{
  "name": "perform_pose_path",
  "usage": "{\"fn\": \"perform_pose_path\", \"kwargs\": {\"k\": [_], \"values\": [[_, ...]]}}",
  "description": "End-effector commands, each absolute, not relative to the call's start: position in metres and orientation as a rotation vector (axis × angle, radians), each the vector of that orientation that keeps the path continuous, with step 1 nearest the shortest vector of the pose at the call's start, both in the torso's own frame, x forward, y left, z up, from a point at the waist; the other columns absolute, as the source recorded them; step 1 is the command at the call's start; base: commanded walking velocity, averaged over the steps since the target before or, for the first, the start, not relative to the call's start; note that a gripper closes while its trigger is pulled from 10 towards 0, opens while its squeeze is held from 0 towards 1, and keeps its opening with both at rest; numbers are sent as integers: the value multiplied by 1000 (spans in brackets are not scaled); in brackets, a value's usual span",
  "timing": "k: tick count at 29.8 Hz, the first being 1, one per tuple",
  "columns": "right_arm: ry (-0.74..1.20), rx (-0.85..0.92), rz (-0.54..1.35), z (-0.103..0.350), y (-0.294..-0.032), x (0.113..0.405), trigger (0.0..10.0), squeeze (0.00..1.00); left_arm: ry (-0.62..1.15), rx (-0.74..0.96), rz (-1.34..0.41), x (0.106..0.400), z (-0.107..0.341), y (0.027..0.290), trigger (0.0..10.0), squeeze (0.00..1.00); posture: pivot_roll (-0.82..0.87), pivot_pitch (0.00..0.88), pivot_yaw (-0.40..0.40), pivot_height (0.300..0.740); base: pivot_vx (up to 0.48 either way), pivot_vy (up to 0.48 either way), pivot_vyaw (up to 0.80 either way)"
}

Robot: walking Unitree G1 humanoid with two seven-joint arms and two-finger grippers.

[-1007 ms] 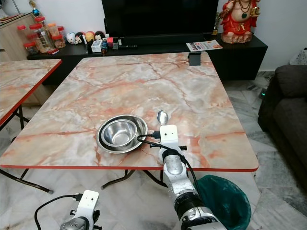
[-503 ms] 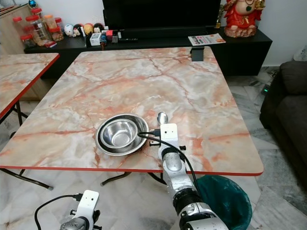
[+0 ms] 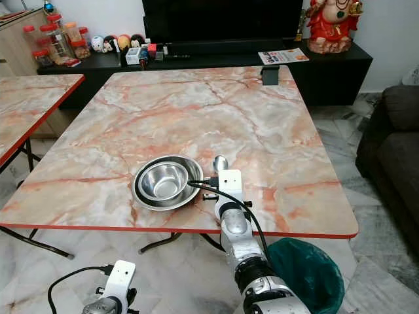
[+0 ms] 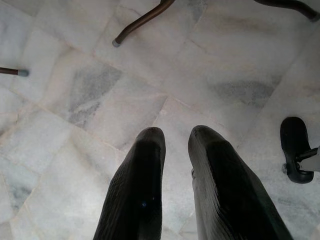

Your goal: Setting the table

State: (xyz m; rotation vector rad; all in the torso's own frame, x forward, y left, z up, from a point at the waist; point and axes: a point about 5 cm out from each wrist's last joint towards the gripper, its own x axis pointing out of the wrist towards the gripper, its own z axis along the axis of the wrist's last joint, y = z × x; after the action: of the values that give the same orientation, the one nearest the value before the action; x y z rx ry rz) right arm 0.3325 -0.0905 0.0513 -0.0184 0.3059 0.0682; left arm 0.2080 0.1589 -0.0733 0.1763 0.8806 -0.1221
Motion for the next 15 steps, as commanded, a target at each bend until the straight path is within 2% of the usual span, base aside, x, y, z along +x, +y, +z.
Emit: {"fn": "perform_pose_path", "kwargs": {"k": [1,2,3,4,5,6,7,8,15], "values": [[314,-14,69,53,-87,335,10000,0,900,194,-125,205,-75,163,10000,0,-77,0,85,740,0,0,0],[314,-14,69,53,-87,335,10000,4,900,194,-125,205,-75,163,10000,0,-77,0,85,740,0,0,0],[315,-15,69,53,-87,335,10000,82,900,195,-125,205,-75,163,10000,0,-77,0,87,740,0,0,0],[315,-15,69,53,-87,335,10000,82,899,195,-125,205,-75,163,10000,0,-77,0,87,740,0,0,0],[316,-16,68,53,-87,335,10000,675,900,195,-126,204,-75,163,10000,0,-77,0,87,740,0,0,0],[316,-15,67,53,-87,335,10000,906,900,195,-126,204,-75,163,10000,0,-76,0,86,740,0,0,0],[316,-15,66,53,-87,335,10000,906,901,194,-126,204,-75,163,10000,0,-76,0,86,740,0,0,0],[316,-14,66,53,-87,335,10000,1000,901,194,-126,204,-75,163,10000,0,-76,0,86,740,0,0,0],[322,-13,67,53,-87,334,10000,1000,903,195,-124,203,-76,164,10000,0,-71,0,85,740,0,0,0]]}}
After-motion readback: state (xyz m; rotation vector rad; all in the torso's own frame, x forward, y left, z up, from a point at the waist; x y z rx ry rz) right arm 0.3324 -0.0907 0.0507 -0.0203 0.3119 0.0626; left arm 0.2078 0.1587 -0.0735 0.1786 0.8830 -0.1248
